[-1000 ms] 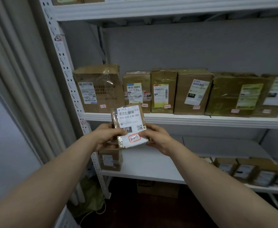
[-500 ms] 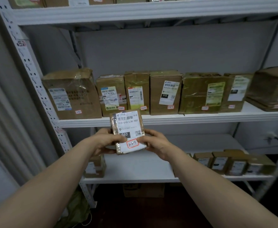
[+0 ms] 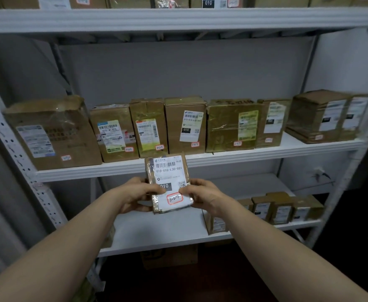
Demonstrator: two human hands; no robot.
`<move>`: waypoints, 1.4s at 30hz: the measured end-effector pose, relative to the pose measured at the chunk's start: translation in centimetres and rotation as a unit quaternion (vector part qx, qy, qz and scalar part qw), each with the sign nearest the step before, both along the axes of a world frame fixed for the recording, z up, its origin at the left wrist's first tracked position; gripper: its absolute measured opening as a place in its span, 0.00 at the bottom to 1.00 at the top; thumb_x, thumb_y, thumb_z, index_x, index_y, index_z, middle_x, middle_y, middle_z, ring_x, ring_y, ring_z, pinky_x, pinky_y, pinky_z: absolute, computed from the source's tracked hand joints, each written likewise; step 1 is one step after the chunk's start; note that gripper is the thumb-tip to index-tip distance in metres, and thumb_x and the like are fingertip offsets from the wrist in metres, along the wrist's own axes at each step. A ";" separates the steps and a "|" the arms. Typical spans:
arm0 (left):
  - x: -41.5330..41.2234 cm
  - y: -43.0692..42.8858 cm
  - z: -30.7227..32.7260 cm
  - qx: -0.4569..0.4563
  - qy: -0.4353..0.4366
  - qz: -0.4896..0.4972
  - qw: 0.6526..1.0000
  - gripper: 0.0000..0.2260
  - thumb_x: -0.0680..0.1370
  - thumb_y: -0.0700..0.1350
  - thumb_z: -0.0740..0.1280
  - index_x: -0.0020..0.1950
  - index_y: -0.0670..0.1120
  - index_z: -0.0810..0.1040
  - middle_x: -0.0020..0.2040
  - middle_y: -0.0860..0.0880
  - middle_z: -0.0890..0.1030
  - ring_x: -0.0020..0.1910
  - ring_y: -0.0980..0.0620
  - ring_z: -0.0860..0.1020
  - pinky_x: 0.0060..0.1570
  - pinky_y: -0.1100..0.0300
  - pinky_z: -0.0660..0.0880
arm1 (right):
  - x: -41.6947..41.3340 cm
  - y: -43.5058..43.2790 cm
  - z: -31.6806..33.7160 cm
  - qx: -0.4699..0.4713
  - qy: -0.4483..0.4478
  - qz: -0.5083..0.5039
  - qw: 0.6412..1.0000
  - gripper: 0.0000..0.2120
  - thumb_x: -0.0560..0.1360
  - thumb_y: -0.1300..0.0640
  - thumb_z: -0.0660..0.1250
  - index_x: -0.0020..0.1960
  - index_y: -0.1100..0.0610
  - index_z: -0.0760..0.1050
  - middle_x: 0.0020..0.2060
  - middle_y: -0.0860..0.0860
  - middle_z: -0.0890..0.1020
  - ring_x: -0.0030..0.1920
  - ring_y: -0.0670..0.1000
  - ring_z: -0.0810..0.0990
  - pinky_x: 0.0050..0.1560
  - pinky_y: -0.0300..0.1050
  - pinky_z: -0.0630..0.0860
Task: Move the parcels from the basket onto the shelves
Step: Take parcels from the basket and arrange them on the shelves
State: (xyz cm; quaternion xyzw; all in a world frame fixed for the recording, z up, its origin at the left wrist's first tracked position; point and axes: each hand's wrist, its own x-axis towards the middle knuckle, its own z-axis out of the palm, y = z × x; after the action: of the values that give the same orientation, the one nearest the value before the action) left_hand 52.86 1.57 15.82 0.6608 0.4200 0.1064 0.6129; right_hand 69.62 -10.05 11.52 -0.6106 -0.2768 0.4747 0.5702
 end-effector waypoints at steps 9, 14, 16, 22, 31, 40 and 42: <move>4.9 -0.2 -0.9 -0.004 0.007 -0.070 0.998 0.15 0.71 0.37 0.73 0.56 0.45 0.77 0.45 0.48 0.86 0.46 0.50 0.83 0.40 0.54 0.79 | 3.5 -2.0 -1.0 -0.018 0.012 -0.065 0.998 0.23 0.68 0.64 0.74 0.62 0.59 0.74 0.50 0.56 0.85 0.48 0.55 0.85 0.49 0.48 0.81; 8.2 0.1 -1.7 -0.007 0.011 -0.138 0.990 0.17 0.71 0.37 0.74 0.57 0.45 0.76 0.46 0.48 0.85 0.48 0.49 0.83 0.44 0.51 0.80 | 4.7 -4.0 -0.9 -0.037 0.008 -0.122 0.992 0.21 0.67 0.60 0.75 0.58 0.60 0.75 0.47 0.55 0.85 0.46 0.53 0.85 0.48 0.47 0.81; 9.8 -0.1 -2.0 -0.018 0.007 -0.169 0.985 0.19 0.70 0.37 0.74 0.58 0.46 0.76 0.47 0.48 0.85 0.49 0.48 0.83 0.46 0.50 0.80 | 5.9 -4.8 -0.6 -0.038 -0.011 -0.162 0.986 0.33 0.59 0.53 0.79 0.61 0.58 0.74 0.50 0.53 0.85 0.51 0.54 0.83 0.56 0.52 0.79; 15.1 -2.2 -2.4 -0.020 0.008 -0.244 0.969 0.26 0.65 0.34 0.78 0.59 0.50 0.76 0.51 0.50 0.84 0.53 0.48 0.82 0.48 0.50 0.80 | 10.8 -7.9 0.9 -0.004 -0.018 -0.227 0.974 0.34 0.60 0.53 0.78 0.64 0.55 0.72 0.54 0.54 0.83 0.53 0.54 0.82 0.57 0.52 0.78; 27.8 -7.5 -1.0 0.016 0.015 -0.314 0.949 0.33 0.62 0.30 0.77 0.62 0.50 0.74 0.54 0.48 0.83 0.56 0.47 0.80 0.57 0.47 0.77 | 23.6 -15.1 3.4 -0.043 -0.083 -0.165 0.982 0.41 0.66 0.66 0.75 0.72 0.47 0.63 0.56 0.54 0.79 0.55 0.57 0.80 0.60 0.55 0.77; 40.3 -10.7 4.1 0.171 -0.042 -0.221 0.959 0.34 0.69 0.32 0.70 0.74 0.46 0.65 0.68 0.46 0.72 0.64 0.49 0.71 0.61 0.56 0.72 | 38.1 -17.2 9.2 -0.156 -0.313 -0.061 0.935 0.38 0.64 0.70 0.75 0.70 0.56 0.65 0.54 0.52 0.75 0.51 0.50 0.78 0.45 0.42 0.79; 42.1 -10.1 5.6 0.256 -0.064 -0.144 0.954 0.28 0.73 0.34 0.69 0.72 0.46 0.69 0.66 0.46 0.74 0.60 0.50 0.74 0.54 0.59 0.74 | 40.8 -16.1 10.1 -0.216 -0.435 -0.032 0.873 0.41 0.62 0.64 0.78 0.71 0.55 0.64 0.58 0.53 0.73 0.56 0.53 0.74 0.53 0.43 0.76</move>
State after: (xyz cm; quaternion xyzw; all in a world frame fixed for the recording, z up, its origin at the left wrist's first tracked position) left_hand 94.99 -8.57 21.37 0.8408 0.2390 0.1632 0.4575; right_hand 110.37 -26.13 21.61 -0.8721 -0.3676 0.1902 0.2611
